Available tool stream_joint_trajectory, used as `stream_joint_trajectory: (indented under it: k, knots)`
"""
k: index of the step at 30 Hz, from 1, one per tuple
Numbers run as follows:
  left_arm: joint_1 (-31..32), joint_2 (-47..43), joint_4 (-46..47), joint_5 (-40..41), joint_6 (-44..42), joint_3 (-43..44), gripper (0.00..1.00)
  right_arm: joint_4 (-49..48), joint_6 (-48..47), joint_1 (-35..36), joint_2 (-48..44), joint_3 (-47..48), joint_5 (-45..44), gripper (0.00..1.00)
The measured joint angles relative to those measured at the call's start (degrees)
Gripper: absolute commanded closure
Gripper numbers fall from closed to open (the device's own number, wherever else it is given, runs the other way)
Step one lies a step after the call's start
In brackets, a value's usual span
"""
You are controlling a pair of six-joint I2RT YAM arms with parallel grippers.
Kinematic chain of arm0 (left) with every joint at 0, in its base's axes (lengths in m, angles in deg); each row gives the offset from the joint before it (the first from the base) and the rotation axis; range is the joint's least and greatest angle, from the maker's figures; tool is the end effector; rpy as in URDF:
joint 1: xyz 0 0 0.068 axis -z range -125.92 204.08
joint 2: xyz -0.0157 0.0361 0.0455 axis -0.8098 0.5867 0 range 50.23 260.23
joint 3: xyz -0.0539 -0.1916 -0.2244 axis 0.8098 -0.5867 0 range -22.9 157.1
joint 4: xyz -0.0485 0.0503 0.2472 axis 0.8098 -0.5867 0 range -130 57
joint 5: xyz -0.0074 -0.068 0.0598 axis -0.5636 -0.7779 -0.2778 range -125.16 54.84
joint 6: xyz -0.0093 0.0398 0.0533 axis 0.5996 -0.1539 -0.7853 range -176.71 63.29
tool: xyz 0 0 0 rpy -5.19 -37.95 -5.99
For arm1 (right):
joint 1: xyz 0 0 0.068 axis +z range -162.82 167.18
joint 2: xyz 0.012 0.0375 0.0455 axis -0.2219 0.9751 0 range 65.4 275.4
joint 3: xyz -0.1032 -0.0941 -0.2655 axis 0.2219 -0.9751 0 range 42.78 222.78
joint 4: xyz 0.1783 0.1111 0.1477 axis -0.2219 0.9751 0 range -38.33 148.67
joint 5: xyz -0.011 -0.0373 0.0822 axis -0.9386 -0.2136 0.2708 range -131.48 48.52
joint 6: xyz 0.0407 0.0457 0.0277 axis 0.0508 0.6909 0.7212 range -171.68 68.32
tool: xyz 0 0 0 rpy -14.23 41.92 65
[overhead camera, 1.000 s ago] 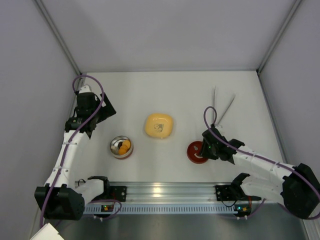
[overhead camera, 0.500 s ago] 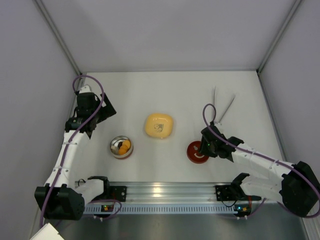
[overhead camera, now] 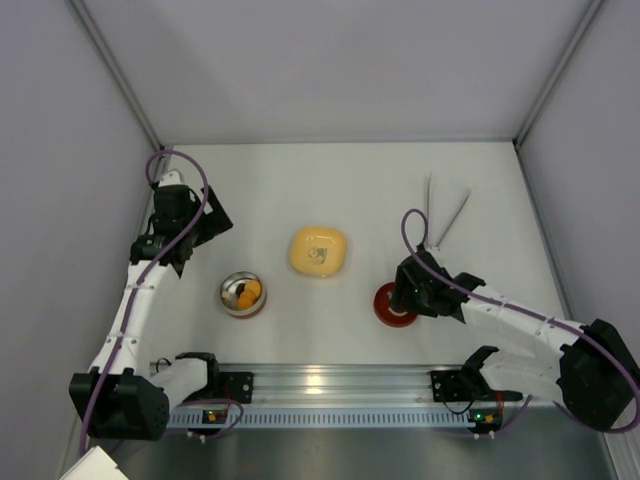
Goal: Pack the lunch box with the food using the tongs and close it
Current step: Pick up the box lid from the center of the board.
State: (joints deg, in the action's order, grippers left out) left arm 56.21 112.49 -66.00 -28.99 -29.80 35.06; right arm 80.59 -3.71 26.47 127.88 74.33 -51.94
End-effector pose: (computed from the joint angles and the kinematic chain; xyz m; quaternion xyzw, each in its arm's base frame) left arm 0.2293 -0.0027 0.3366 -0.2153 0.8688 -0.0645 0.4412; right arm 0.1498 0.1099 0.1910 0.0964 0.9570 0.1149 0.2482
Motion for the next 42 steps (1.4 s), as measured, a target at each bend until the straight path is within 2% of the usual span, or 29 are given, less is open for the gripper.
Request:
stream_joint_trajectory:
  k: [7, 16, 29, 42]
  knots:
    - [0.0, 0.0, 0.0, -0.22, 0.0, -0.02, 0.01, -0.2, -3.54, 0.59, 3.72, 1.11, -1.22, 0.32]
    - [0.0, 0.0, 0.0, -0.39, 0.0, -0.02, 0.01, 0.5, -6.6, 5.29, 10.14, 7.23, -6.34, 0.28]
    - [0.0, 0.02, 0.0, -0.42, 0.0, -0.02, 0.01, 1.6, -9.01, 10.12, 16.65, 10.25, -13.38, 0.28]
    - [0.0, 0.15, 0.0, -0.48, 0.0, -0.02, 0.01, -0.81, -10.71, 10.12, 16.92, 9.35, -12.28, 0.32]
